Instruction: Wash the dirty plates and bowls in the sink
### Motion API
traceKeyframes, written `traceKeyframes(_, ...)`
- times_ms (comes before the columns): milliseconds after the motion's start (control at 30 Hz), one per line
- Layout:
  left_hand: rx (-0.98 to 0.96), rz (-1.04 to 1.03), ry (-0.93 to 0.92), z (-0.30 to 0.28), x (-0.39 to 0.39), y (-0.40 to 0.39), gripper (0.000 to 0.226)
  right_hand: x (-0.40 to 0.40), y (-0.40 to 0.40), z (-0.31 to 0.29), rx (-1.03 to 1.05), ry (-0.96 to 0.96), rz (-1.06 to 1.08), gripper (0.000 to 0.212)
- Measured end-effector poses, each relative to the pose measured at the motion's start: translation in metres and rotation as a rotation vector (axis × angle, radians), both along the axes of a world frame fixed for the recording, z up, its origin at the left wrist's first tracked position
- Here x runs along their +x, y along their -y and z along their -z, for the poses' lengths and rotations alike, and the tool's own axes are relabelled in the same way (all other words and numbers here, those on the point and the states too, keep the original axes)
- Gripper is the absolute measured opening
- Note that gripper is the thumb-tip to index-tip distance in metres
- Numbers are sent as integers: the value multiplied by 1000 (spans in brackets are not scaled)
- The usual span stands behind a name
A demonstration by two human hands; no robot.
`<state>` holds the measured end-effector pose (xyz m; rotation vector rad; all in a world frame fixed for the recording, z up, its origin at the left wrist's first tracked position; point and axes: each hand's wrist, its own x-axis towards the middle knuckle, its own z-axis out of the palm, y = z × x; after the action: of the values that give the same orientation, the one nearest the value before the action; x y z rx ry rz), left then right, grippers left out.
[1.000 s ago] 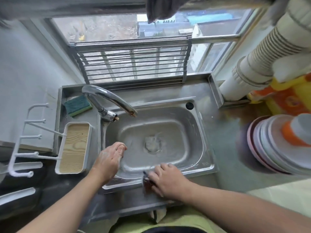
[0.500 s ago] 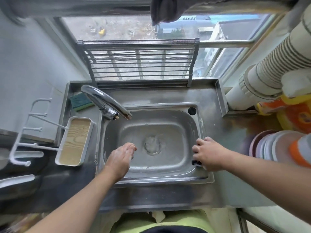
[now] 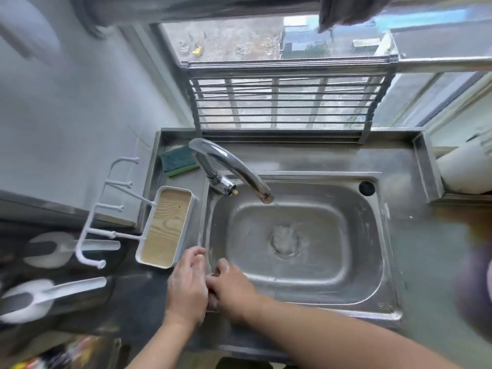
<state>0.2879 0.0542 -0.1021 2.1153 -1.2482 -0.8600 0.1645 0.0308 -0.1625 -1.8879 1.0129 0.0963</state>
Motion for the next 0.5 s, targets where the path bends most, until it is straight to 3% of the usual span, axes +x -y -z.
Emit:
traceKeyframes(200, -16, -111, -76, 11, 36, -3, 37, 43, 62, 8, -41, -77, 444, 28)
traceKeyframes(333, 145, -70, -134, 24, 48, -7, 32, 47, 138, 8, 180, -20, 749, 35)
traceKeyframes(433, 321, -15, -300, 26, 40, -6, 28, 30, 139, 4, 374, 53, 862, 33)
traceKeyframes(500, 396, -54, -532, 17, 23, 0, 29, 6, 119, -8, 491, 169, 1015, 21)
